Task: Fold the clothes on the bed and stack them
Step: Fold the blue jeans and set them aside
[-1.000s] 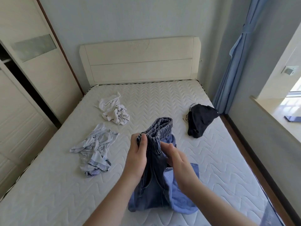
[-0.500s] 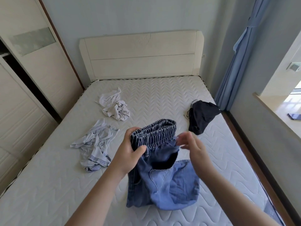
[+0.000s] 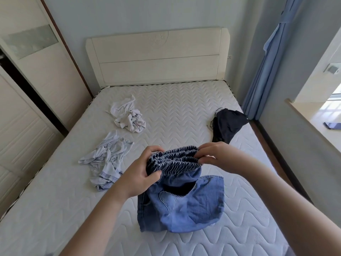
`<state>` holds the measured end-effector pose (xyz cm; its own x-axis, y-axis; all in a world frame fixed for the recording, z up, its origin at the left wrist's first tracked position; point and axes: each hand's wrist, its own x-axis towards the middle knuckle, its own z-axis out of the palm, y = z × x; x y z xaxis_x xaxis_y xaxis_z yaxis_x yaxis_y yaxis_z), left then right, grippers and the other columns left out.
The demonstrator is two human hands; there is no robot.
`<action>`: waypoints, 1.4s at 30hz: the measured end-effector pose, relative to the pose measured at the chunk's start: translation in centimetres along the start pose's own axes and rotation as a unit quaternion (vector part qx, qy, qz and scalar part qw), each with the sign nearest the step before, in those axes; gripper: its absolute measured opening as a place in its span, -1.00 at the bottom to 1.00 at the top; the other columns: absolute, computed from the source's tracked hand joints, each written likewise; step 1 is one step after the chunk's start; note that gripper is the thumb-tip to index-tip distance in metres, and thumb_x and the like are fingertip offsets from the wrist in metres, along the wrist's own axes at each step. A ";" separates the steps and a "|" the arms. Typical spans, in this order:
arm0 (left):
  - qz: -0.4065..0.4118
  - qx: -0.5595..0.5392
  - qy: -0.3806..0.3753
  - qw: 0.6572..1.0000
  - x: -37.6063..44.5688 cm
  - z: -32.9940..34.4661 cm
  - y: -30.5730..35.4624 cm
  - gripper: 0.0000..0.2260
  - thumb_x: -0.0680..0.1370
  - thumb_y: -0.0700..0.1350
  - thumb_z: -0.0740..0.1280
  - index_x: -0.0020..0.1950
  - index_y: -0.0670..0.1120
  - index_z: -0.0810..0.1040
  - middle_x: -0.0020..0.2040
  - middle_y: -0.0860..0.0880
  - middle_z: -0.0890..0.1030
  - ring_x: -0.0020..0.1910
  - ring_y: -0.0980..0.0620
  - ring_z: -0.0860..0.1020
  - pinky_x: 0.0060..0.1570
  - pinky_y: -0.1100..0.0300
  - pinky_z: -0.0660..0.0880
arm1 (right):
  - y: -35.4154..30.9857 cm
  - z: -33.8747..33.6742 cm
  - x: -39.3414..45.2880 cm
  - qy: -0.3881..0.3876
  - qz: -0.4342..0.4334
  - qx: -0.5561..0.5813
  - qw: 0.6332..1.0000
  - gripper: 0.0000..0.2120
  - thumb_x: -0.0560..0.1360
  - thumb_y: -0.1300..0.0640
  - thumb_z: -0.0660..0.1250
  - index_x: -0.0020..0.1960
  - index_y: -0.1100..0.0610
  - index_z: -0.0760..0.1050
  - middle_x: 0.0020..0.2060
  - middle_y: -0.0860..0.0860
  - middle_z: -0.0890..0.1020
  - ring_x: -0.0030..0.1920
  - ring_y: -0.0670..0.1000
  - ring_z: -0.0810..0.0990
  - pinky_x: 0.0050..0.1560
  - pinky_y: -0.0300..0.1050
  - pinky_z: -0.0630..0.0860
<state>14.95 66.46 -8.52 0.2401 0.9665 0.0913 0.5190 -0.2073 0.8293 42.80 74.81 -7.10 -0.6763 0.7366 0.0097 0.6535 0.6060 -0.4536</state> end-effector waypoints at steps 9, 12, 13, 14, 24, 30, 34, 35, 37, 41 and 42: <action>0.001 -0.007 -0.007 1.000 -0.4 0.4 -0.6 -0.54 0.43 0.02 0.33 0.30 0.24 0.31 0.09 0.22 0.55 0.09 0.16 0.56 0.05 0.40 0.45 | -1.7 1.1 -0.7 0.009 -0.002 -0.111 0.994 -0.75 0.67 0.06 0.13 0.18 0.18 0.48 0.03 0.02 0.55 -0.03 0.08 0.56 -0.03 -0.11 0.43; -0.015 -0.018 -0.010 1.000 -0.5 -0.1 -1.1 -0.51 0.43 0.06 0.33 0.32 0.27 0.27 0.08 0.24 0.55 0.09 0.18 0.57 0.02 0.41 0.47 | -1.8 1.1 -1.4 0.064 -0.006 -0.074 0.995 -0.78 0.67 0.05 0.13 0.12 0.17 0.45 -0.16 -0.06 0.50 -0.19 0.03 0.51 -0.18 -0.15 0.37; -0.020 -0.019 -0.010 1.000 -0.6 -0.2 -1.2 -0.51 0.43 0.08 0.33 0.31 0.29 0.26 0.08 0.26 0.55 0.09 0.20 0.57 0.01 0.42 0.46 | -1.9 1.2 -1.6 0.082 -0.009 -0.070 0.994 -0.78 0.67 0.05 0.13 0.11 0.18 0.45 -0.19 -0.06 0.51 -0.22 0.03 0.51 -0.20 -0.14 0.39; -0.023 -0.016 -0.008 1.000 -0.7 -0.3 -1.4 -0.52 0.43 0.09 0.32 0.30 0.32 0.24 0.09 0.28 0.54 0.10 0.22 0.56 0.01 0.44 0.45 | -2.0 1.2 -1.8 0.101 -0.015 -0.065 0.993 -0.78 0.66 0.05 0.14 0.11 0.18 0.46 -0.20 -0.06 0.52 -0.25 0.04 0.52 -0.22 -0.13 0.40; -0.030 0.002 0.023 0.999 -1.2 -0.1 -1.8 -0.66 0.50 0.14 0.22 0.25 0.42 0.29 0.07 0.24 0.59 0.01 0.06 0.59 0.06 0.19 0.50 | -1.4 2.8 -3.6 0.157 0.008 0.051 0.986 -0.55 0.54 -0.22 0.15 0.06 0.17 0.49 -0.21 -0.15 0.53 -0.23 -0.03 0.53 -0.19 -0.17 0.42; -0.048 -0.075 -0.005 0.996 -1.7 -0.1 -2.0 -0.64 0.50 0.01 0.27 0.26 0.32 0.41 0.14 0.12 0.61 0.19 0.14 0.55 0.13 0.40 0.43 | -0.2 3.2 -4.4 0.094 -0.023 0.077 0.992 -0.37 0.37 -0.35 0.28 0.18 0.13 0.44 0.25 -0.12 0.55 0.10 -0.14 0.55 0.17 -0.22 0.47; -0.057 -0.115 -0.041 0.991 -1.8 0.1 -1.7 -0.60 0.51 -0.16 0.27 0.24 0.26 0.45 0.15 0.08 0.62 0.21 0.15 0.54 0.13 0.40 0.41 | -0.2 3.8 -4.4 0.164 0.024 0.151 0.974 -0.60 0.31 -0.35 0.33 -0.02 -0.11 0.39 -0.03 -0.07 0.66 -0.02 -0.05 0.63 0.10 -0.05 0.56; -0.063 -0.116 -0.054 0.990 -1.7 0.0 -1.5 -0.60 0.51 -0.17 0.27 0.23 0.26 0.45 0.14 0.07 0.62 0.20 0.14 0.55 0.12 0.39 0.43 | -0.3 3.9 -4.4 0.180 0.029 0.152 0.971 -0.61 0.30 -0.38 0.32 -0.06 -0.16 0.35 -0.08 -0.06 0.66 -0.06 -0.02 0.63 0.05 -0.01 0.57; -0.079 -0.093 -0.093 0.988 -1.6 -0.7 -0.8 -0.60 0.49 -0.18 0.29 0.20 0.27 0.46 0.09 0.04 0.63 0.14 0.13 0.58 0.09 0.38 0.46 | -0.5 4.2 -4.3 0.205 0.038 0.148 0.967 -0.59 0.29 -0.42 0.29 -0.08 -0.15 0.32 -0.17 -0.02 0.64 -0.14 0.02 0.61 -0.06 0.04 0.57; -0.103 0.042 -0.195 0.975 -0.5 -2.9 1.8 -0.66 0.45 -0.01 0.48 0.13 0.30 0.49 0.08 0.27 0.61 0.10 0.35 0.54 0.01 0.52 0.40 | -1.0 4.8 -4.1 0.251 0.026 0.131 0.959 -0.55 0.31 -0.43 0.27 -0.07 -0.10 0.33 -0.26 -0.04 0.61 -0.25 -0.04 0.55 -0.20 -0.09 0.51; -0.103 0.097 -0.202 0.969 0.0 -3.1 2.8 -0.63 0.40 0.10 0.52 0.13 0.31 0.47 0.09 0.32 0.58 0.10 0.42 0.50 -0.02 0.56 0.38 | -1.1 4.9 -4.0 0.258 0.021 0.130 0.957 -0.55 0.32 -0.43 0.26 -0.07 -0.10 0.33 -0.27 -0.05 0.60 -0.26 -0.07 0.52 -0.21 -0.13 0.48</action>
<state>13.86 66.31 -4.54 0.3952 0.8606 -0.3212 0.7255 -0.0780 0.6837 43.13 69.68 -10.98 -0.3488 0.8498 0.3952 0.5243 0.5264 -0.6693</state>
